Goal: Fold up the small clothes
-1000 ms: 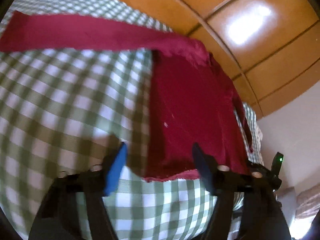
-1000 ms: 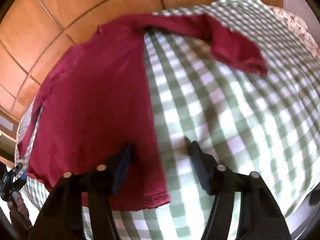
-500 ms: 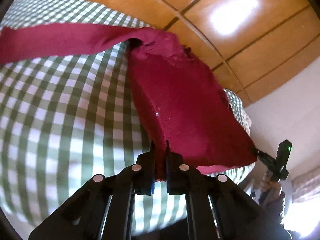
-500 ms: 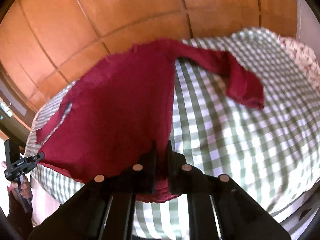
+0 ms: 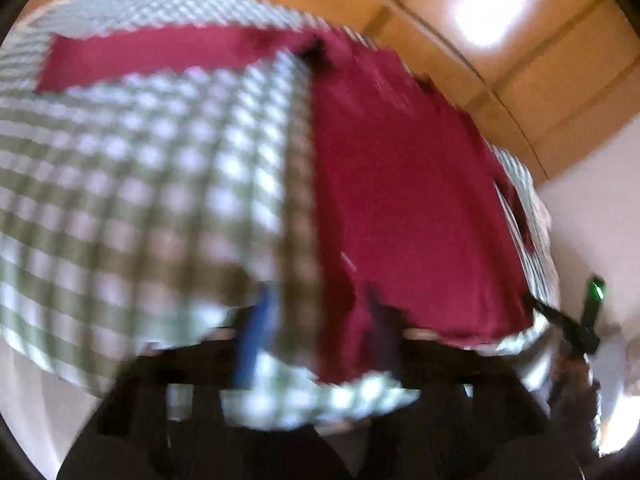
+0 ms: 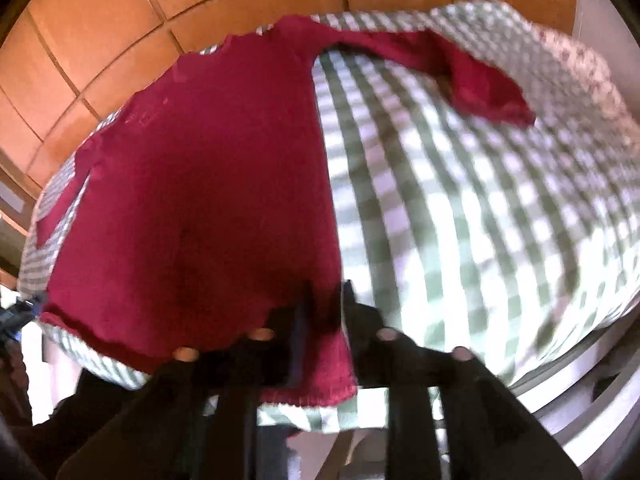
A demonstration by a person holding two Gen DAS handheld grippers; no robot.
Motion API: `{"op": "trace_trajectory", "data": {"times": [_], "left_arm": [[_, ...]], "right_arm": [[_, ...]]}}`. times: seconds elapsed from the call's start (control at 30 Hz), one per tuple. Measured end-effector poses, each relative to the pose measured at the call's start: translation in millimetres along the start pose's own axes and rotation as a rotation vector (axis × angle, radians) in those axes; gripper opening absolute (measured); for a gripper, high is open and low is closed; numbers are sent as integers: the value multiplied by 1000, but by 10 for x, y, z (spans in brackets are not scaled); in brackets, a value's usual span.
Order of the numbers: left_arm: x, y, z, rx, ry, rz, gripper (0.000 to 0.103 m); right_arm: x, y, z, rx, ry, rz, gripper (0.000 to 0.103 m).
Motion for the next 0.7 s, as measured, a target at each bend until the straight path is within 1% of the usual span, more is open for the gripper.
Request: {"op": "trace_trajectory", "data": {"times": [0.03, 0.07, 0.1, 0.13, 0.17, 0.2, 0.27, 0.3, 0.4, 0.47, 0.57, 0.63, 0.67, 0.7], "left_arm": [[90, -66, 119, 22, -36, -43, 70], [199, -135, 279, 45, -83, -79, 70], [289, -165, 412, 66, -114, -97, 70], [374, -205, 564, 100, -146, -119, 70], [491, -256, 803, 166, -198, -152, 70], [563, -290, 970, 212, -236, -172, 70], [720, -359, 1340, 279, -317, -210, 70], [803, -388, 1498, 300, -356, -223, 70], [1015, -428, 1915, 319, -457, -243, 70], [1142, -421, 2141, 324, -495, -255, 70], [1328, -313, 2340, 331, -508, -248, 70], [1462, -183, 2354, 325, -491, -229, 70], [1545, -115, 2372, 354, -472, -220, 68], [1529, -122, 2424, 363, -459, -219, 65]], "right_arm": [[84, -40, 75, -6, -22, -33, 47], [142, -61, 150, -6, -41, -52, 51], [224, -48, 280, 3, -65, -72, 58], [262, -31, 361, 14, -75, -80, 61], [311, 13, 490, 34, -92, -90, 65], [347, 78, 627, 56, -112, -93, 66], [374, 217, 900, 97, -145, -83, 69], [385, 317, 1062, 118, -166, -72, 70], [364, 561, 1429, 158, -224, -48, 71], [351, 744, 1713, 190, -263, -28, 71], [286, 923, 1989, 213, -318, 5, 72], [261, 1060, 2102, 200, -364, 21, 72], [243, 1106, 2173, 192, -384, 22, 74], [237, 1136, 2207, 184, -398, 20, 78]]}}
Point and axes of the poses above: each gripper's, at about its wrist camera, not at the fingertips, and y roughly the way its jaws point, z to its left, x to its top, the point moved 5 cm from there along y, roughly the way its jaws point, and after that the axes turned 6 degrees about x, right-handed, at the moved point
